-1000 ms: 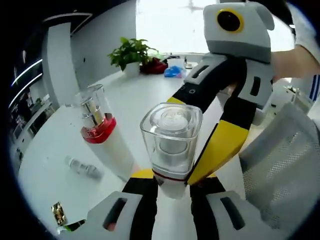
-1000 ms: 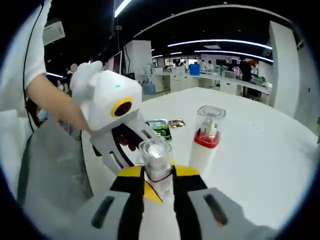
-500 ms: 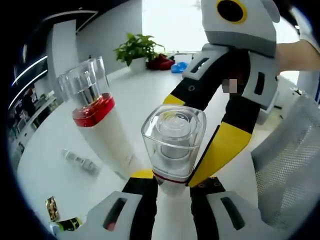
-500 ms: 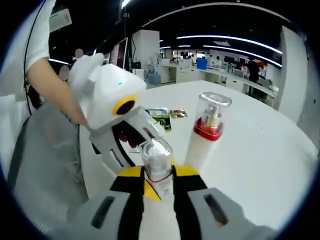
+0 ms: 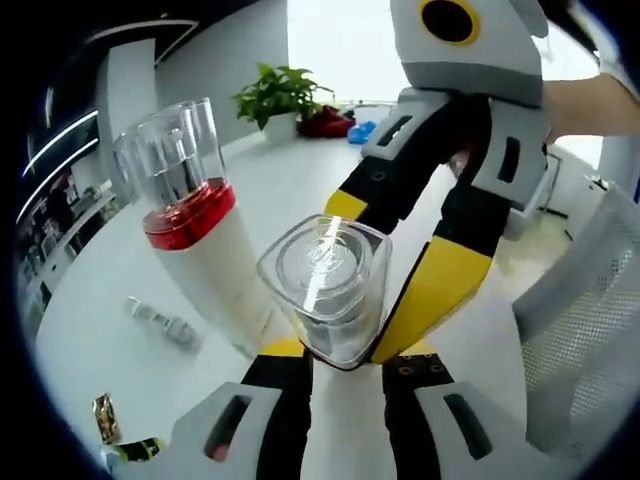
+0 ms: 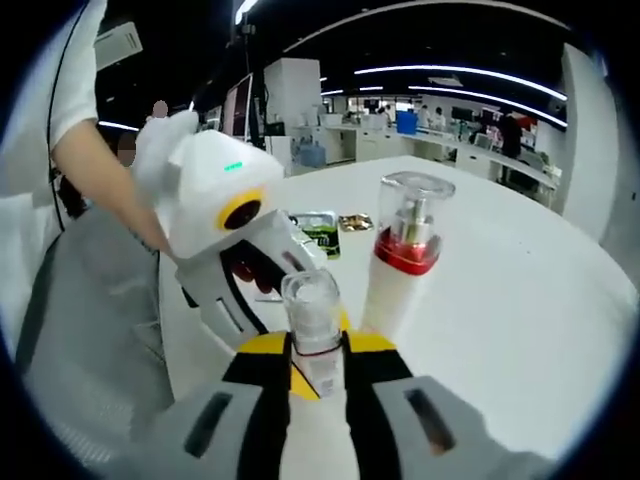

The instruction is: Arrange the skincare products in the storage area until every visible bottle or jar stands upright without overlapping.

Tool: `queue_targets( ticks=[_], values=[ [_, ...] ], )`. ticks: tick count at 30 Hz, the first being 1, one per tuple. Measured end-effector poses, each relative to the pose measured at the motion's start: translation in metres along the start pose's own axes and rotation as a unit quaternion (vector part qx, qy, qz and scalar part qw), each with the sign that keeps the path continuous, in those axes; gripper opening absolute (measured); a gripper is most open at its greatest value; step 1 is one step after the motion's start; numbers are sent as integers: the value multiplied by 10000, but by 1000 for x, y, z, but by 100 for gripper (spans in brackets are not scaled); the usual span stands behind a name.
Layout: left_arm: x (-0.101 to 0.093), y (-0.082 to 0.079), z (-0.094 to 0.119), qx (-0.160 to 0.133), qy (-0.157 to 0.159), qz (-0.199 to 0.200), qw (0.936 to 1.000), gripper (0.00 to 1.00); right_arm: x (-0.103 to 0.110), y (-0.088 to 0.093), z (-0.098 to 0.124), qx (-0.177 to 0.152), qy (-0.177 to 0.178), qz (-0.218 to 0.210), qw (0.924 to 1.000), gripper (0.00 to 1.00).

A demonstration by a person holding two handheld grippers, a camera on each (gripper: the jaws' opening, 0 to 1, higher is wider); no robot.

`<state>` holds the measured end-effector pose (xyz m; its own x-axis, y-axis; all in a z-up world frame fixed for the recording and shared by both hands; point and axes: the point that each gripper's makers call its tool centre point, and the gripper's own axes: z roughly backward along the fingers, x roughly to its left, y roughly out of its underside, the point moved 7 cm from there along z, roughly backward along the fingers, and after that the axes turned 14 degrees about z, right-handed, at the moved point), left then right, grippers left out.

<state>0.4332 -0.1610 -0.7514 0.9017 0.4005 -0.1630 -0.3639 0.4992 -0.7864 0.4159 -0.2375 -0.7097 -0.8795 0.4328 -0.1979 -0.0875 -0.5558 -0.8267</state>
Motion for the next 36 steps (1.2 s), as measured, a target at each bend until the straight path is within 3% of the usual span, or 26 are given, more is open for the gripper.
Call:
queue_targets(
  ticks=[10,23,26,36],
  values=[
    [-2,6,3,142,51,-168,9997,22,-6,5,-1,-75,-881,711,9935,19],
    [9,10,8,298,87,-318,9990,19,-18,1,-8,-81,-1536,1389,9783,19],
    [11,9,8,281,62,-352,9990,18,-21,1,-8,35,-1613,1731,9716,19],
    [15,6,4,233,23,-339,9992,17,-29,0,-10,98,-1681,1924,9668,19]
  ],
)
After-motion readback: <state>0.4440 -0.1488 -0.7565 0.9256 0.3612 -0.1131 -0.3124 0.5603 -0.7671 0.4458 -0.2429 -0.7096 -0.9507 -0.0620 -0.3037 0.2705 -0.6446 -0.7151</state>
